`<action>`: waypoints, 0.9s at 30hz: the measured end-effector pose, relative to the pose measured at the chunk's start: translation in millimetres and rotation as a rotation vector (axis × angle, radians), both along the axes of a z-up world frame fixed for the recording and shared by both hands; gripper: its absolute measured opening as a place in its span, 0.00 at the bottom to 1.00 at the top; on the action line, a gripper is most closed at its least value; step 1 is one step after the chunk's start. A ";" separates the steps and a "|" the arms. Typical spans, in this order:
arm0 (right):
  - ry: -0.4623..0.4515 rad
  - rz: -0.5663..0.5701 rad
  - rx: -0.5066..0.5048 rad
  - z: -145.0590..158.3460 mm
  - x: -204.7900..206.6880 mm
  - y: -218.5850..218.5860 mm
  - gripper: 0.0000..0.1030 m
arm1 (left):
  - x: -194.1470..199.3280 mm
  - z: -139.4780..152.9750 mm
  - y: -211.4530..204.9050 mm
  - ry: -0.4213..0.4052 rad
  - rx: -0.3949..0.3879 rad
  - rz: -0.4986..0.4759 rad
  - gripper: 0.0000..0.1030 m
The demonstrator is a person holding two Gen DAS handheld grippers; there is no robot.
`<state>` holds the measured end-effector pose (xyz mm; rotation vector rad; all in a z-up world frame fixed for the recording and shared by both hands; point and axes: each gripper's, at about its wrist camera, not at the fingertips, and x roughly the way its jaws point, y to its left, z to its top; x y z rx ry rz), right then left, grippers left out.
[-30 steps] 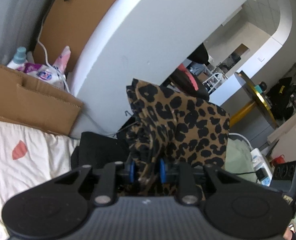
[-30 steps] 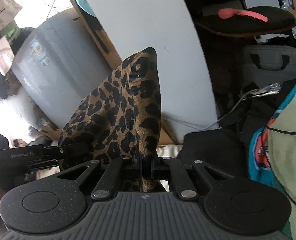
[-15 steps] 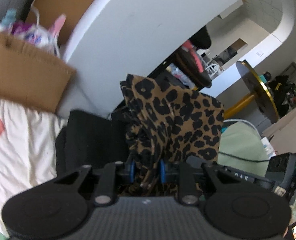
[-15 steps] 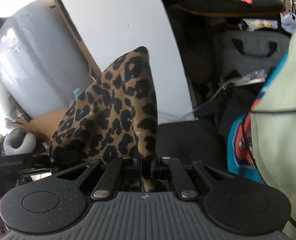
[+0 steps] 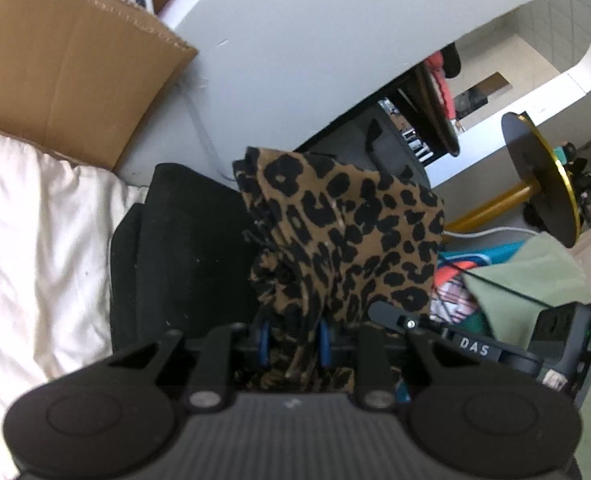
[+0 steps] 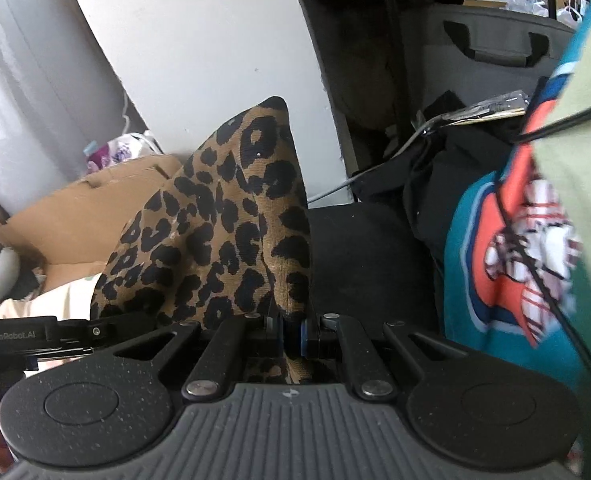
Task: Fold clothes
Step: 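Lift the folded shorts with both tools and carry them toward the clothes pile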
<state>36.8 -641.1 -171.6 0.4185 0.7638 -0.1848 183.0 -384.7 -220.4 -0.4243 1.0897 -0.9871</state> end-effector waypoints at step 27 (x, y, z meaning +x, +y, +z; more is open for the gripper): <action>0.063 -0.086 0.049 -101.2 81.9 -46.6 0.06 | 77.3 -88.6 -35.3 0.077 0.037 0.031 0.22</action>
